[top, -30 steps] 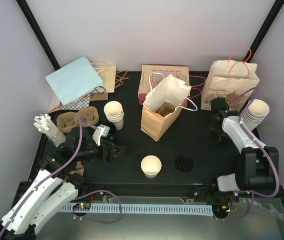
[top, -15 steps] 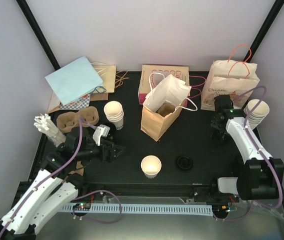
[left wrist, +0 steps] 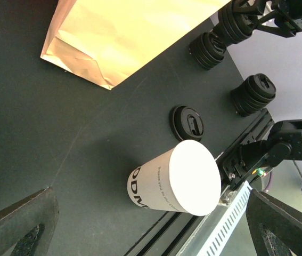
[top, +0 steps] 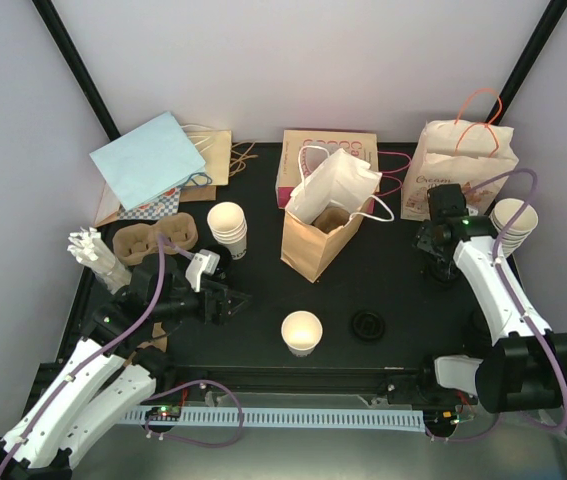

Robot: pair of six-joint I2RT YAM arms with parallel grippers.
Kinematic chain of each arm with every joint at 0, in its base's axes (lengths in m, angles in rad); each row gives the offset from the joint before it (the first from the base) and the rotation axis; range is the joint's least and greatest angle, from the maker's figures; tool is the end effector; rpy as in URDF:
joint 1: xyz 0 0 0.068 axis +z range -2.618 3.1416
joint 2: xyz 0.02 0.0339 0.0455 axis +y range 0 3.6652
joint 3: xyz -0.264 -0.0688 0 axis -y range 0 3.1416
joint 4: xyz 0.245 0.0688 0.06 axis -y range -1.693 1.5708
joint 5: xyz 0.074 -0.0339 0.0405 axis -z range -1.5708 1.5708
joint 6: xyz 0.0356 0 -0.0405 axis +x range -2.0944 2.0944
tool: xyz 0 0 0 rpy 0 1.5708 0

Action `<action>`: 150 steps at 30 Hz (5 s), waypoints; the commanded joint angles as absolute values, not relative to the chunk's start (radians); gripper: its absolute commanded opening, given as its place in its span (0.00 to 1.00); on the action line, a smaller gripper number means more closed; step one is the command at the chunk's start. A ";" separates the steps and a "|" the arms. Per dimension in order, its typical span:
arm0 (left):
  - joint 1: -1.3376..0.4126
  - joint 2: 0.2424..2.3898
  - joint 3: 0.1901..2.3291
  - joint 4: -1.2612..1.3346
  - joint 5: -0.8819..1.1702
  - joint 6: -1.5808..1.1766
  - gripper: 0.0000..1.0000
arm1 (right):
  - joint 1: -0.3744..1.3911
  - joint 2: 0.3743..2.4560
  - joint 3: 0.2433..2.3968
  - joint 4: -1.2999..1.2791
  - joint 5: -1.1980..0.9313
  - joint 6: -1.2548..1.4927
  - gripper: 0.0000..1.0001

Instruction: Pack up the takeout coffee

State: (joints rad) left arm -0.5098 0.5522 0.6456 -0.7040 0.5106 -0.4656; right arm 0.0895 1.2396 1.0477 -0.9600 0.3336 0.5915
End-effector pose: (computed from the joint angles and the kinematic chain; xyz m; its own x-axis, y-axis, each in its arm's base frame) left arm 0.0959 -0.0736 0.2743 -0.7952 -0.0041 -0.6063 0.4680 0.6315 -0.6182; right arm 0.2300 0.0089 0.2770 -0.7284 0.4636 -0.5044 0.5474 0.8366 -0.0215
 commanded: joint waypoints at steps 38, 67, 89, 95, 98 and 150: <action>-0.506 0.559 0.657 -0.720 0.561 -0.487 0.99 | 0.443 1.209 0.826 -0.771 0.184 0.540 0.86; -0.508 0.575 0.659 -0.729 0.570 -0.496 0.99 | 0.171 1.256 0.740 -0.591 -0.114 0.500 1.00; -0.508 0.582 0.675 -0.742 0.568 -0.484 0.99 | 0.106 1.204 0.688 -0.560 -0.087 0.484 0.97; -0.507 0.586 0.679 -0.740 0.570 -0.484 0.99 | 0.038 1.194 0.672 -0.566 -0.110 0.486 0.98; -0.507 0.582 0.677 -0.742 0.569 -0.483 0.99 | 0.027 1.202 0.657 -0.549 -0.138 0.485 0.97; -0.508 0.590 0.675 -0.736 0.566 -0.491 0.99 | 0.052 1.097 0.682 -0.617 -0.202 0.456 0.78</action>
State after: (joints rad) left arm -0.5098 0.5831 0.6464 -0.7471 0.5480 -0.4904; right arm 0.0349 1.1957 0.6273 -0.5423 -0.1871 0.4717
